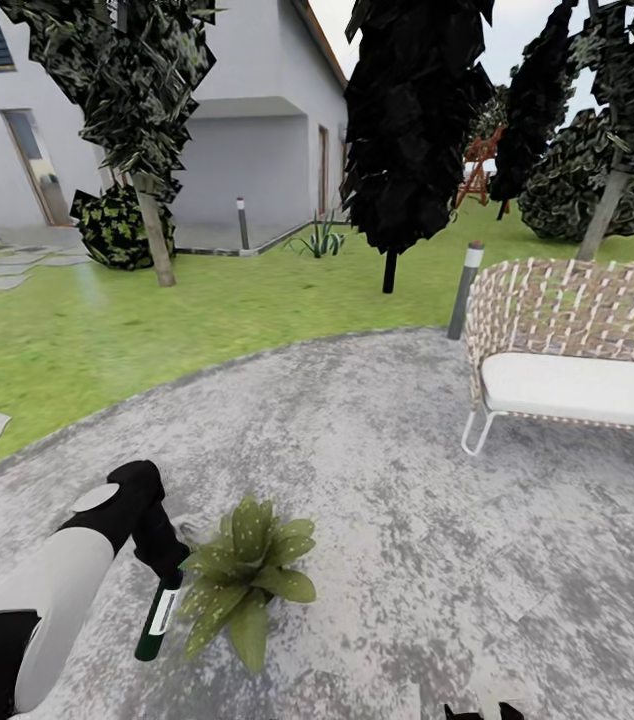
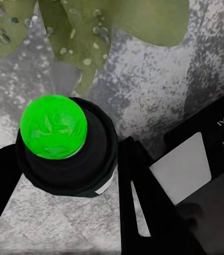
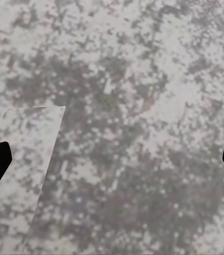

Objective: Pick up the pesticide atomizer in the garden and spray insectifuge to fully cover both potted plants in the garden.

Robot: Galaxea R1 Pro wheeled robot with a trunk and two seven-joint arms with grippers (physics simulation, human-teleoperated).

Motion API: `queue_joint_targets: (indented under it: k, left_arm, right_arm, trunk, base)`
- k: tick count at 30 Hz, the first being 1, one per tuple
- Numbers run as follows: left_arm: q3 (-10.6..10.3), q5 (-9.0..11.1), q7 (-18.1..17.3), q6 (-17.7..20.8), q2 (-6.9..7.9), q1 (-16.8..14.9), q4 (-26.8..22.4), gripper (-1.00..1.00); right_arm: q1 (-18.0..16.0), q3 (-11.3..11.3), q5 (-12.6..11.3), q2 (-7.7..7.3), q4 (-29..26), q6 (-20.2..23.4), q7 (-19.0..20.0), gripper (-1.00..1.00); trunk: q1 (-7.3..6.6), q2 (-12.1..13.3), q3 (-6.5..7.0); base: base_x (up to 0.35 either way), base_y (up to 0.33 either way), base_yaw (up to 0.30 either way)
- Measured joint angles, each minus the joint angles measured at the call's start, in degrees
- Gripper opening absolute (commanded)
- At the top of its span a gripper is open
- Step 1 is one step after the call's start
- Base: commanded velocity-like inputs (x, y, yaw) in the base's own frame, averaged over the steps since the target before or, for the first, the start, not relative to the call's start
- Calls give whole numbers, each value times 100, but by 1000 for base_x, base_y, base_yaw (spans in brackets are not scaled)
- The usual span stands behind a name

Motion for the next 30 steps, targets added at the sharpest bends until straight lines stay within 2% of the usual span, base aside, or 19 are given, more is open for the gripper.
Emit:
queue_joint_targets:
  k: [3,11,18,23,30]
  left_arm:
    - [-89,-34,0,2,-12,-9,-1,-100]
    - [-111,-47,0,15,-18,-2,-1,-100]
    - [-115,-53,-2,20,-11,29,0,-100]
    - [-119,-50,-1,10,25,76,8,-100]
    - [-114,-48,0,16,39,79,0,-100]
  right_arm:
    - [1,0,0,1,0,0,0,100]
    - [0,0,0,3,0,1,0,100]
    - [3,-8,-8,19,-26,0,9,100]
    - [0,-9,-8,29,-26,0,1,100]
    - [-1,-8,-8,36,-25,3,5,100]
  trunk:
    - [0,0,0]
    - [0,0,0]
    - [0,0,0]
    - [0,0,0]
    - [-1,0,-18]
  base:
    - [0,-1,278]
    - [0,0,278]
    - [0,0,52]
    - [0,0,247]
    - [68,-178,226]
